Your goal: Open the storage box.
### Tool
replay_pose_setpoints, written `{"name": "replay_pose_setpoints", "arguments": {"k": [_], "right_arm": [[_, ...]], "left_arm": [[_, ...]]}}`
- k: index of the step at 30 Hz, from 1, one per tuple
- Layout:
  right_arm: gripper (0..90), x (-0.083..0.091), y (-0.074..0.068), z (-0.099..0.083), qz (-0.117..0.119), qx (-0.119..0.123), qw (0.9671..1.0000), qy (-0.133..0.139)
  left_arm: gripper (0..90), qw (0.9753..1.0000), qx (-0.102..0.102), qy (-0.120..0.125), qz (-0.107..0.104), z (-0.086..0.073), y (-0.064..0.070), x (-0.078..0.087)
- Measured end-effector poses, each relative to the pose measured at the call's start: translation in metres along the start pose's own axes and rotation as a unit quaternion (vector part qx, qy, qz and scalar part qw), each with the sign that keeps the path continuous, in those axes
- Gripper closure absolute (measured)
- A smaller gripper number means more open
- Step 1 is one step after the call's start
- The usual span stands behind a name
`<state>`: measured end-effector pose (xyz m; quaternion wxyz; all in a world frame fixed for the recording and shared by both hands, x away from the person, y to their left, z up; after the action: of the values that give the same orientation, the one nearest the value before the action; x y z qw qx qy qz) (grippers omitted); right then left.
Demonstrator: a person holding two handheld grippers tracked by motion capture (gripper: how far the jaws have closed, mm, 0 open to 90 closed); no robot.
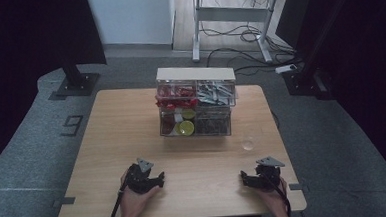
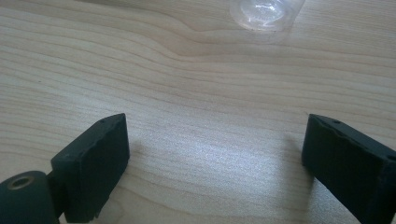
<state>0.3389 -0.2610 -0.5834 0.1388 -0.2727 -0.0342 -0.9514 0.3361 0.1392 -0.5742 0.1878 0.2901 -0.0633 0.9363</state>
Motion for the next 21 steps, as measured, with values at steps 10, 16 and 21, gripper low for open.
{"name": "replay_pose_setpoints", "arguments": {"k": [10, 16, 21], "right_arm": [[9.0, 0.001, 0.001, 0.000, 0.002, 0.001, 1.0000, 0.002], [9.8, 0.001, 0.001, 0.000, 0.002, 0.001, 1.0000, 0.003], [10.6, 0.002, 0.001, 0.000, 0.001, 0.001, 1.0000, 0.003]], "left_arm": [[25.9, 0.9993, 0.003, 0.030, 0.022, 0.007, -0.011, 0.014], [29.9, 0.9989, 0.020, 0.034, 0.026, 0.007, -0.016, 0.022], [34.6, 0.9980, 0.034, 0.048, 0.023, 0.010, -0.020, 0.030]]}}
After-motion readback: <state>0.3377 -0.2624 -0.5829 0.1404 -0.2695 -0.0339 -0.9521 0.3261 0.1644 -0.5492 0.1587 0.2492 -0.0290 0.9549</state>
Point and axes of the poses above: each handheld gripper's, and its own axes: x roughly backward along the jaws, z roughly out of its top, y roughly to its right, the point moved 4 cm from there along -x, roughly forward along the jaws, and after that the axes turned 11 degrees about y, right-handed, at the moved point
